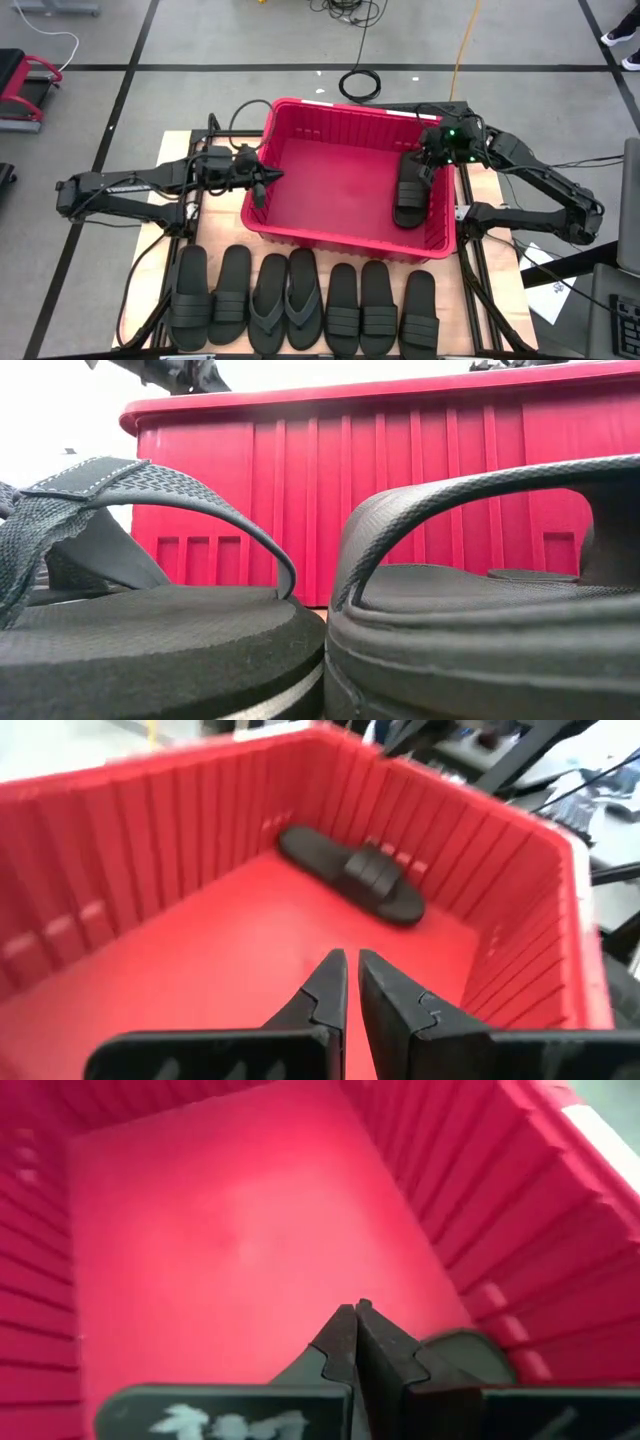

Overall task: Pick and place slides into bin
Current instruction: Adjust the bin

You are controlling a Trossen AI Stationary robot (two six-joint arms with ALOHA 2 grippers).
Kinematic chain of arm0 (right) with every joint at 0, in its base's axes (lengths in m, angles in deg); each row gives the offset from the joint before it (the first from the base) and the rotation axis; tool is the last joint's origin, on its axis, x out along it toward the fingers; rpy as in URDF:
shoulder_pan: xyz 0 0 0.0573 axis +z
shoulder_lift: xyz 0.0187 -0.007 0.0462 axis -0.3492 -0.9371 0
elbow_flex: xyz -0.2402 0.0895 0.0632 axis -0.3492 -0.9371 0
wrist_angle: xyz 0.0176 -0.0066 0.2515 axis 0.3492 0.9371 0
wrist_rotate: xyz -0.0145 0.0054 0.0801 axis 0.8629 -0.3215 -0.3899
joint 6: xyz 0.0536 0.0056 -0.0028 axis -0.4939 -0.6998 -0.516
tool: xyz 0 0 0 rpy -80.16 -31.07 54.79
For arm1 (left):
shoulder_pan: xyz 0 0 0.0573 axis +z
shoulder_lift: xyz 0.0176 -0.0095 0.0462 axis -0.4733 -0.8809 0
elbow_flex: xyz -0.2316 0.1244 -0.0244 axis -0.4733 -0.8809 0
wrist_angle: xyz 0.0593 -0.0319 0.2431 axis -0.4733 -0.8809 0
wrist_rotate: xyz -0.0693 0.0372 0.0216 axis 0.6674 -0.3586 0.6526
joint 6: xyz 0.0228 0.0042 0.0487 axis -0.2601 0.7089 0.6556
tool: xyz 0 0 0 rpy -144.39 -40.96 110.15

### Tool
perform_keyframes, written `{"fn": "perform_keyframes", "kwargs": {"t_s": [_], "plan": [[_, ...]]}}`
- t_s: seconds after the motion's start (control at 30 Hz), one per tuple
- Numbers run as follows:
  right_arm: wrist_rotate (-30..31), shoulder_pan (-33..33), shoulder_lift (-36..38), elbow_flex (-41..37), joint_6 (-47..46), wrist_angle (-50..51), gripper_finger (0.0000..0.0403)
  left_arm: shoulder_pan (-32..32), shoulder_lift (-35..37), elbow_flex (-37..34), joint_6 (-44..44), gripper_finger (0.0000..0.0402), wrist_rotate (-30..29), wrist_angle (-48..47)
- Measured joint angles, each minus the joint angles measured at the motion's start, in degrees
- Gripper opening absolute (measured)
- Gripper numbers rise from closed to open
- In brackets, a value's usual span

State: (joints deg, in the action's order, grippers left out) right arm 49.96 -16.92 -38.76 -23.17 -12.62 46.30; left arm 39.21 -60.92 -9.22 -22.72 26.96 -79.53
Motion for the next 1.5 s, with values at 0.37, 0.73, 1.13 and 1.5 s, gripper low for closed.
{"fn": "perform_keyframes", "kwargs": {"t_s": [0.37, 0.73, 1.13, 1.5], "plan": [[3.90, -5.86, 5.57, 0.08, -1.44, 1.90, 0.0000, 2.51, 2.20, 0.00, 2.20, 0.0026, -0.40, 4.91], [-37.80, -2.30, 11.36, 0.86, -0.70, 2.34, 0.0000, 2.47, 2.17, 0.00, 1.96, 0.0026, 0.94, 4.89], [-13.19, 7.09, 16.44, 16.37, -9.73, 20.68, 0.0000, 2.47, 2.17, 0.00, 0.62, 0.0026, 3.73, 4.86], [-12.14, 7.07, 16.13, 14.70, -8.53, 24.35, 0.0000, -0.20, 2.17, 0.00, 1.27, 0.0026, 21.51, 5.86]]}}
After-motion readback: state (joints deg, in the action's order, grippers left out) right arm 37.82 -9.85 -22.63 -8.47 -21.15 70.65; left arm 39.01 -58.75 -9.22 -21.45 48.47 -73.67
